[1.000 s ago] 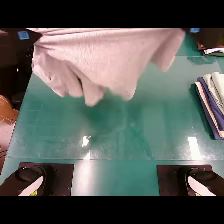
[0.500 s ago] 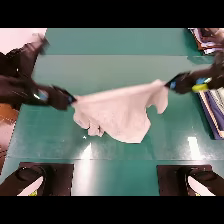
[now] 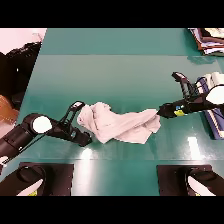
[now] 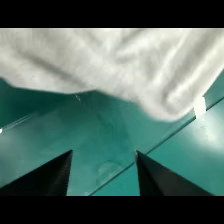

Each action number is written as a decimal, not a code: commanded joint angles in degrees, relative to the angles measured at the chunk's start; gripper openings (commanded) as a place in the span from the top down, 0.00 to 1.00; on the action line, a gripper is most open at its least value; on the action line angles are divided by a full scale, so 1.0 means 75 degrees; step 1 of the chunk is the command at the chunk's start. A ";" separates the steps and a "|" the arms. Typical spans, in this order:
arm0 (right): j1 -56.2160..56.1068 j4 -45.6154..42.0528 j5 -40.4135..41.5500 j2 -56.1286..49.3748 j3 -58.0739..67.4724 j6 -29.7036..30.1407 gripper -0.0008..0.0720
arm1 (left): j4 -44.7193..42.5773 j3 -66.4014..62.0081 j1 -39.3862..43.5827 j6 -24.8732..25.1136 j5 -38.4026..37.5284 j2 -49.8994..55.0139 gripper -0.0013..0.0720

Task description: Fold the shirts.

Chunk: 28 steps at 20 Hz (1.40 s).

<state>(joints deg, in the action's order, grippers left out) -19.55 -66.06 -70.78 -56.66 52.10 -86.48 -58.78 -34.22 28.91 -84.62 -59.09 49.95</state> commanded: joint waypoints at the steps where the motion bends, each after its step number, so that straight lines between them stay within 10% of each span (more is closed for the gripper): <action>1: -0.0012 0.0073 0.0143 0.0178 -0.0152 -0.0015 0.97 | 0.0105 -0.0493 -0.0026 0.0047 0.0041 -0.0017 0.32; 10: -0.0012 0.0070 0.0536 0.1032 -0.0152 -0.0125 0.97 | -0.1239 -0.3144 -0.3118 0.0399 -0.0860 0.1037 0.32; 25: -0.0015 0.0070 0.0504 0.1026 -0.0152 -0.0469 0.97 | 0.1903 -0.3153 -0.3238 0.1542 -0.0119 0.5015 0.34; 27: -0.0015 0.0070 0.0510 0.1026 -0.0152 -0.0469 0.97 | 0.1897 -0.3220 -0.3241 0.1553 -0.0093 0.5013 0.96; 28: -0.0012 0.0070 0.0525 0.1029 -0.0152 -0.0469 0.97 | 0.1897 -0.3299 -0.3241 0.1562 -0.0105 0.5004 0.95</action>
<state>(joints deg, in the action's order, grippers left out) -19.59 -65.54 -67.00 -49.01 50.96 -89.78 -45.45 -58.24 4.67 -73.25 -60.55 87.05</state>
